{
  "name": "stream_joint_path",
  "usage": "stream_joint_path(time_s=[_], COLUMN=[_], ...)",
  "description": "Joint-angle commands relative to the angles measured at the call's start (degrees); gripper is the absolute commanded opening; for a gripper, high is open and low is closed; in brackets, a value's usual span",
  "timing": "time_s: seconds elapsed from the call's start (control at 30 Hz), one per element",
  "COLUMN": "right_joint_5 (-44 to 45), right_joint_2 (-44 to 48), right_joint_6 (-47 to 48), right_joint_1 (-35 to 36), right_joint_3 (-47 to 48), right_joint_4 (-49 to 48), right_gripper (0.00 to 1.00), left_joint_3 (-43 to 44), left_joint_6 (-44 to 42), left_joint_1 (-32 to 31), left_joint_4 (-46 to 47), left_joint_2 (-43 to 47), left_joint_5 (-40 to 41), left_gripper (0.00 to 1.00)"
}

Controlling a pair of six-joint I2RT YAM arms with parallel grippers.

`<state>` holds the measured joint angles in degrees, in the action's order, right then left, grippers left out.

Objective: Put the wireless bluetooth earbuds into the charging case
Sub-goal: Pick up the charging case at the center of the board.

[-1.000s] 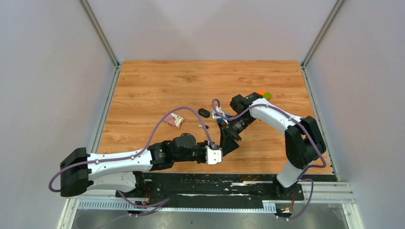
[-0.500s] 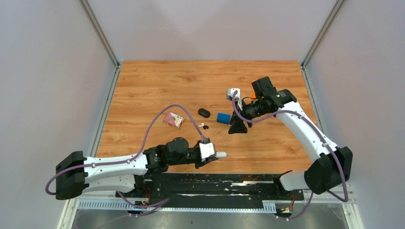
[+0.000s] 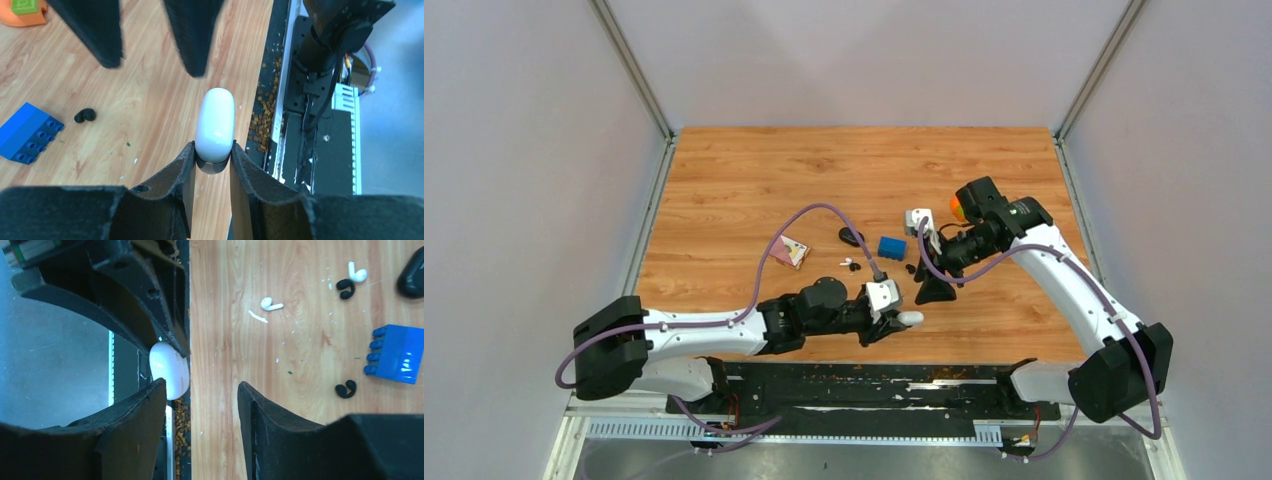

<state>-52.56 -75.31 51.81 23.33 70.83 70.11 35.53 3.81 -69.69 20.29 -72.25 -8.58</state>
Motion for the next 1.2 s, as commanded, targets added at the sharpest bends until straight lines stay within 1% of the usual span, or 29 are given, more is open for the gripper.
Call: stream_joint_path(time_s=[0.0, 0.13, 0.23, 0.33, 0.5, 0.77, 0.93, 1.0, 1.03, 1.1, 1.17], right_joint_5=[-1.52, -1.36, -1.56, -1.99, -1.10, 0.06, 0.19, 0.05, 0.03, 0.05, 0.24], right_joint_2=[3.01, 3.37, 2.88, 1.90, 0.79, 0.99, 1.56, 1.68, 1.72, 1.82, 1.56], right_joint_6=[4.64, 4.78, 4.64, 4.33, 4.17, 3.88, 3.95, 3.79, 3.72, 3.19, 2.40], right_joint_1=[0.22, 0.22, 0.26, 0.35, 2.26, 3.87, 3.91, 3.91, 3.89, 3.91, 3.85], right_joint_3=[-3.07, -4.59, -4.59, -3.90, -3.15, -2.14, -2.01, -2.01, -1.98, -1.52, -0.56], right_joint_4=[2.85, 2.13, 1.60, 1.32, 0.93, 1.48, 2.18, 2.34, 2.45, 2.43, 2.45], right_gripper=[0.55, 0.55, 0.54, 0.52, 0.47, 0.33, 0.18, 0.15, 0.15, 0.13, 0.11], left_joint_3=[3.30, 3.94, 4.95, 5.80, 5.52, 6.18, 6.21, 6.22, 6.14, 6.13, 5.50], left_joint_6=[2.62, 2.30, 1.41, 1.65, 2.40, 2.55, 2.60, 2.68, 2.77, 2.78, 2.42], left_joint_1=[1.85, 4.49, 4.93, 4.90, 4.92, 4.89, 4.98, 4.87, 4.91, 4.93, 4.91], left_joint_4=[5.84, 4.92, 2.75, 1.54, 2.09, 1.01, 1.15, 1.23, 1.24, 1.28, 1.91], left_joint_2=[-0.53, 0.20, 0.32, -0.25, -0.48, -1.18, -0.84, -0.57, -0.46, -0.52, -0.31], left_joint_5=[-0.45, -2.03, -4.33, -6.31, -7.69, -9.97, -9.45, -8.66, -8.20, -7.43, -6.55], left_gripper=[0.10, 0.10, 0.10, 0.11, 0.11, 0.11, 0.12, 0.20, 0.28, 0.47, 0.58])
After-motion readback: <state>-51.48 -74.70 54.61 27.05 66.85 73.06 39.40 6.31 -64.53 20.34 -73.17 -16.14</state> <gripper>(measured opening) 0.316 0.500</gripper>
